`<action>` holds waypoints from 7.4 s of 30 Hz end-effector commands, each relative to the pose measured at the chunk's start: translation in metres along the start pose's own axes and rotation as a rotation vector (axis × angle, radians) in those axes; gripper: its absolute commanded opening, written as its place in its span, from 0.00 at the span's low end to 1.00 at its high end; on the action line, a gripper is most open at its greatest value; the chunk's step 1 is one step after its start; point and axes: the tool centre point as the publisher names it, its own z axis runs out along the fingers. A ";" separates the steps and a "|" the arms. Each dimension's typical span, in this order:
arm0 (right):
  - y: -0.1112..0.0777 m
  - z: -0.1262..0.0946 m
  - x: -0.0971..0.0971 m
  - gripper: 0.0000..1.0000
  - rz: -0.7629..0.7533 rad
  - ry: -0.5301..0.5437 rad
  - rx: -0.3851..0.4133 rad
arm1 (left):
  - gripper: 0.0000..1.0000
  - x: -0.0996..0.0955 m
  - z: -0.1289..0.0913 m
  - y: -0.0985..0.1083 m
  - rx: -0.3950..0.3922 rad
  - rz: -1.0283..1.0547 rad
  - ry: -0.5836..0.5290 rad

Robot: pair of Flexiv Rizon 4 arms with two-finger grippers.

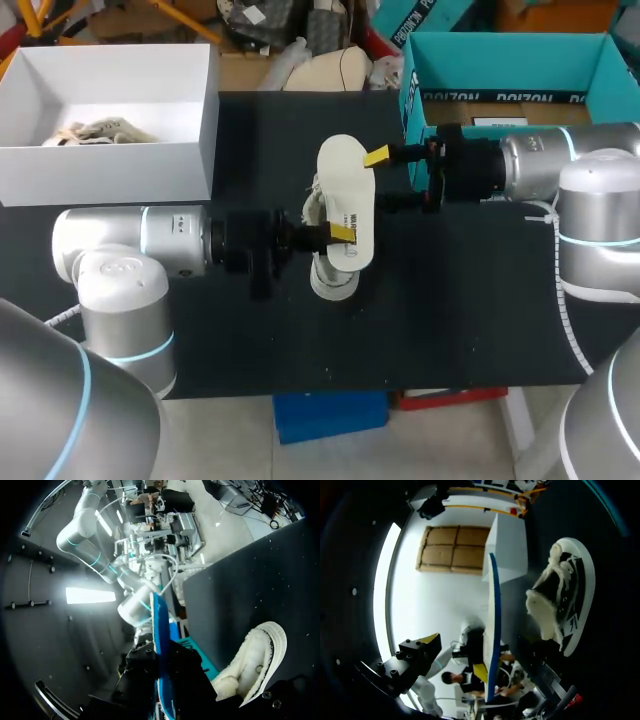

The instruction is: Take the shoe out of the shoebox, open the shoe tongue, remove and reinsert the insole, then place the shoe into the shoebox

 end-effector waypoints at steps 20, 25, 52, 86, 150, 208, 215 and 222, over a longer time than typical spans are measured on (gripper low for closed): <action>-0.008 0.025 -0.015 0.26 0.021 -0.009 -0.004 | 0.00 0.000 0.001 -0.001 -0.003 0.002 0.004; -0.008 0.026 -0.017 0.00 0.010 -0.038 0.002 | 0.00 0.000 0.001 -0.001 -0.003 0.002 0.004; -0.008 0.026 -0.017 0.00 0.010 -0.038 0.002 | 1.00 -0.054 -0.046 -0.019 -0.303 0.155 1.001; -0.008 0.026 -0.017 0.00 0.010 -0.038 0.002 | 1.00 -0.080 -0.021 -0.026 -0.098 0.160 1.450; -0.008 0.026 -0.017 0.00 0.010 -0.038 0.002 | 1.00 -0.062 -0.007 0.026 -0.074 -0.003 1.351; -0.008 0.026 -0.017 0.00 0.010 -0.038 0.002 | 1.00 -0.058 -0.034 0.080 0.041 -0.023 1.370; -0.008 0.026 -0.017 0.00 0.010 -0.038 0.002 | 1.00 -0.056 -0.037 0.039 0.059 -0.003 1.354; -0.008 0.026 -0.017 0.00 0.010 -0.038 0.002 | 1.00 -0.052 -0.035 0.002 0.102 0.034 1.321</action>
